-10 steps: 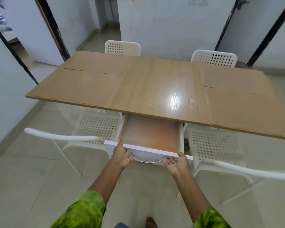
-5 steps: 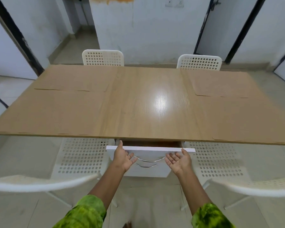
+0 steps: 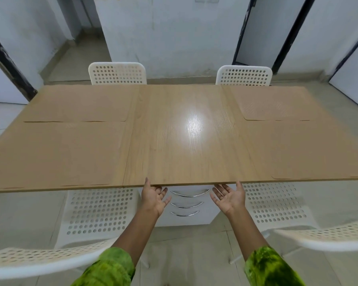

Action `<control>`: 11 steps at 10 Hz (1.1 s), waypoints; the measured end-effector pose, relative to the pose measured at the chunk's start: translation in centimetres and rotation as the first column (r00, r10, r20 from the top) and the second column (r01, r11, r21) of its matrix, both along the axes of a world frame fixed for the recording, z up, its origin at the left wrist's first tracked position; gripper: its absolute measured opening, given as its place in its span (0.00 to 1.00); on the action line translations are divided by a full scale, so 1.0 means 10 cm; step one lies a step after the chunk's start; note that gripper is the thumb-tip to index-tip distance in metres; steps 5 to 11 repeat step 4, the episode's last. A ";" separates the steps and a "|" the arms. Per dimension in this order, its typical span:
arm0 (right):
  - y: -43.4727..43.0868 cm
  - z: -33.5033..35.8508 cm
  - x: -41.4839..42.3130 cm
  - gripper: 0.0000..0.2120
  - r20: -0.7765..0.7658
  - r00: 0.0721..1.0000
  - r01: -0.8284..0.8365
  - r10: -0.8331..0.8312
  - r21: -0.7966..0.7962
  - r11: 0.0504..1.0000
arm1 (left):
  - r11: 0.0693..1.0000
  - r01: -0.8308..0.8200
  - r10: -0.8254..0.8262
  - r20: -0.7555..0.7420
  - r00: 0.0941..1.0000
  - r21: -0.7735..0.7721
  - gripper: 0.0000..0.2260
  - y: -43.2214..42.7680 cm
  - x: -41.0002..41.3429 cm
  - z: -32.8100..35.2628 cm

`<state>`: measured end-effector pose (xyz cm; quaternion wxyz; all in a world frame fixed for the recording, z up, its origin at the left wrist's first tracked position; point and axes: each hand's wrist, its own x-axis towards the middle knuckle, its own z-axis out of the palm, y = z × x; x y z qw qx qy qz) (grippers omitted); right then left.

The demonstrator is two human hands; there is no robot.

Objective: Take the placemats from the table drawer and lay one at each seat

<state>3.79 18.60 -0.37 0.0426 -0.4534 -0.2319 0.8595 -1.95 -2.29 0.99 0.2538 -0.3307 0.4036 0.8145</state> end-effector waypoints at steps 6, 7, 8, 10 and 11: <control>-0.09 0.26 0.14 0.23 0.128 0.977 -0.189 0.172 0.134 0.973 | 0.912 0.205 -0.215 0.013 0.977 -0.357 0.23 0.04 0.18 0.08; -0.09 0.26 0.14 0.23 0.128 0.977 -0.189 0.172 0.134 0.973 | 0.912 0.205 -0.215 0.013 0.977 -0.357 0.23 0.04 0.18 0.08; -0.09 0.26 0.14 0.23 0.128 0.977 -0.189 0.172 0.134 0.973 | 0.912 0.205 -0.215 0.013 0.977 -0.357 0.23 0.04 0.18 0.08; -0.09 0.26 0.14 0.23 0.128 0.977 -0.189 0.172 0.134 0.973 | 0.912 0.205 -0.215 0.013 0.977 -0.357 0.23 0.04 0.18 0.08; -0.09 0.26 0.14 0.23 0.128 0.977 -0.189 0.172 0.134 0.973 | 0.912 0.205 -0.215 0.013 0.977 -0.357 0.23 0.04 0.18 0.08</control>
